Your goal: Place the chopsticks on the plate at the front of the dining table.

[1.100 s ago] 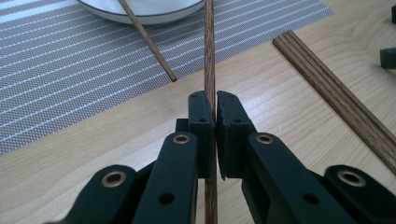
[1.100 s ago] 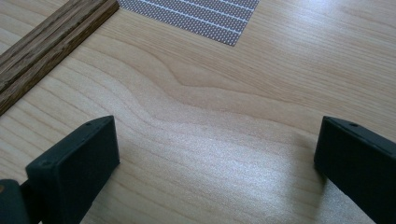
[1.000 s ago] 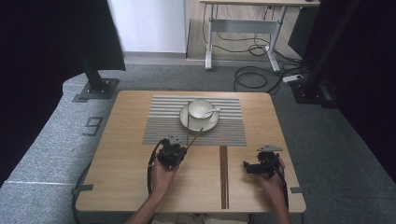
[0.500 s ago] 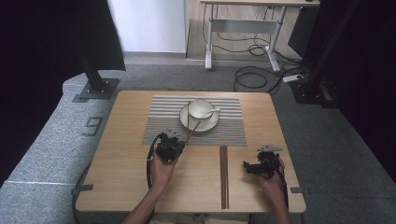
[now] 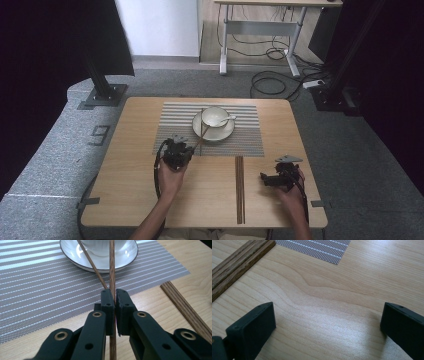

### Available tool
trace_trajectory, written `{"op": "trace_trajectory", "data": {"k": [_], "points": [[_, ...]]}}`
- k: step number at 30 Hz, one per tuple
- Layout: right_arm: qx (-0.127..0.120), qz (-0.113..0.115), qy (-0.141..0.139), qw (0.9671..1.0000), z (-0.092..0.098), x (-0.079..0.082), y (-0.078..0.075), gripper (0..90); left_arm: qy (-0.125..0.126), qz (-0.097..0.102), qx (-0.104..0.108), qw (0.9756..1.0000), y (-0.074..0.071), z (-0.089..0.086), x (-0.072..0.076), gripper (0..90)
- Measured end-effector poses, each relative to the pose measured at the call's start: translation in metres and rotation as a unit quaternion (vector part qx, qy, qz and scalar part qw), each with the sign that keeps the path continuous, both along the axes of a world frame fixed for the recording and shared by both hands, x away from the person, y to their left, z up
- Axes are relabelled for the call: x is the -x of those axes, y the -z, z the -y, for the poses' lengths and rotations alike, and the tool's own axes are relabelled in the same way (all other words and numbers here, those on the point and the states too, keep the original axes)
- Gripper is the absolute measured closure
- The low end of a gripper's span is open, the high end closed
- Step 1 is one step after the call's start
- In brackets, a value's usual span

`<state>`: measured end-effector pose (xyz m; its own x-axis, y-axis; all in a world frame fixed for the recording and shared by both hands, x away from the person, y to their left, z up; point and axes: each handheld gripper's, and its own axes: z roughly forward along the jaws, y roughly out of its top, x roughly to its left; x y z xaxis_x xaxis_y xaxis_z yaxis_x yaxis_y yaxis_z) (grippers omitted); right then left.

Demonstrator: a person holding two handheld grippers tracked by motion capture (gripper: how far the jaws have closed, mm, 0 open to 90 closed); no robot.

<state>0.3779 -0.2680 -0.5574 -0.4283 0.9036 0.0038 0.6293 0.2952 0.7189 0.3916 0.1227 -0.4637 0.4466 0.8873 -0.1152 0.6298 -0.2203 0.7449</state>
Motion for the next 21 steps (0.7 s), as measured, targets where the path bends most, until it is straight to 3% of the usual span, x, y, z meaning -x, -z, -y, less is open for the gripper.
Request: {"op": "trace_trajectory", "data": {"k": [10, 21], "points": [[0.000, 0.000, 0.000, 1.0000, 0.000, 0.000, 0.000, 0.0, -0.019, 0.000, 0.011, 0.9998, -0.003, -0.009, -0.008, 85.2], [0.000, 0.000, 0.000, 1.0000, 0.000, 0.000, 0.000, 0.0, -0.029, -0.003, 0.008, 0.9995, -0.001, -0.011, -0.017, 85.2]]}}
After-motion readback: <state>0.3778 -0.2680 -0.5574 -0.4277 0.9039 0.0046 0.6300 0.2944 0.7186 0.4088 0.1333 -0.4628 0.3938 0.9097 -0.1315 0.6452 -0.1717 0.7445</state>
